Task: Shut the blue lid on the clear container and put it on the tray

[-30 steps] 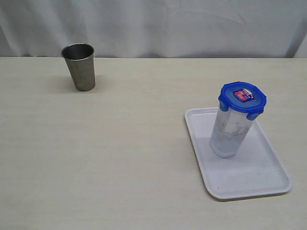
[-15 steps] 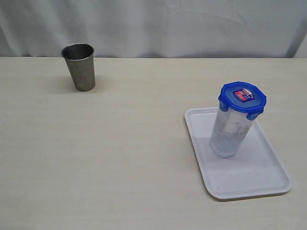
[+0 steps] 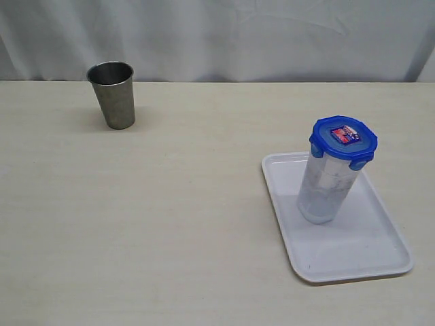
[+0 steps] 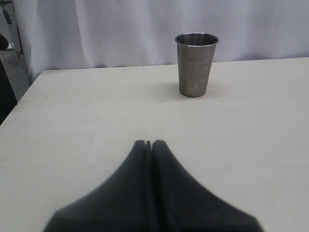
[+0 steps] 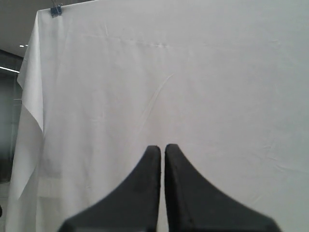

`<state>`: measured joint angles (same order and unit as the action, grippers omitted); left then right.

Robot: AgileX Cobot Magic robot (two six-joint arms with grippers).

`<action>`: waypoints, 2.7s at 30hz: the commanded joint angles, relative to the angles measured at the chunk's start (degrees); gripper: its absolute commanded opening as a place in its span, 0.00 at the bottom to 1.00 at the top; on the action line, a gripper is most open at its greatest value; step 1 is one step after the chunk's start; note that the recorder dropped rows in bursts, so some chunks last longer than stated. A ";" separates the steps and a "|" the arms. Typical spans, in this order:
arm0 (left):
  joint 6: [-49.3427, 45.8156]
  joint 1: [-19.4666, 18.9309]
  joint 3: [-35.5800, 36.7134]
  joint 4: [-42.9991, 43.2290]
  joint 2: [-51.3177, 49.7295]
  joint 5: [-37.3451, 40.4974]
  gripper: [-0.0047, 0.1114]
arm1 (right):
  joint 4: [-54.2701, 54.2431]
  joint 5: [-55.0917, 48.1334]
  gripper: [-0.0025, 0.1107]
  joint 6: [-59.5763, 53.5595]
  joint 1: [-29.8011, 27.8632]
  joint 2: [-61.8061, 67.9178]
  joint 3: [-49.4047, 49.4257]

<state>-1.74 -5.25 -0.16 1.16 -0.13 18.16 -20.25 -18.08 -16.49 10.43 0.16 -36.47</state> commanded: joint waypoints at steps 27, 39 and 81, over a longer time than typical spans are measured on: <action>-0.16 -0.11 0.16 0.24 0.13 -0.31 0.04 | 16.36 34.84 0.06 -4.79 -2.66 -0.16 36.47; -0.16 -0.11 0.16 1.24 0.13 -0.29 0.04 | 21.15 14.39 0.06 12.15 -6.28 -0.16 36.47; -0.16 -0.11 0.16 1.24 0.13 -0.29 0.04 | 21.72 -1.70 0.06 15.50 -6.28 -0.16 36.47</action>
<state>-1.74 -5.25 -0.16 2.46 -0.13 18.30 0.90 -19.62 -1.00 4.53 0.21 -0.15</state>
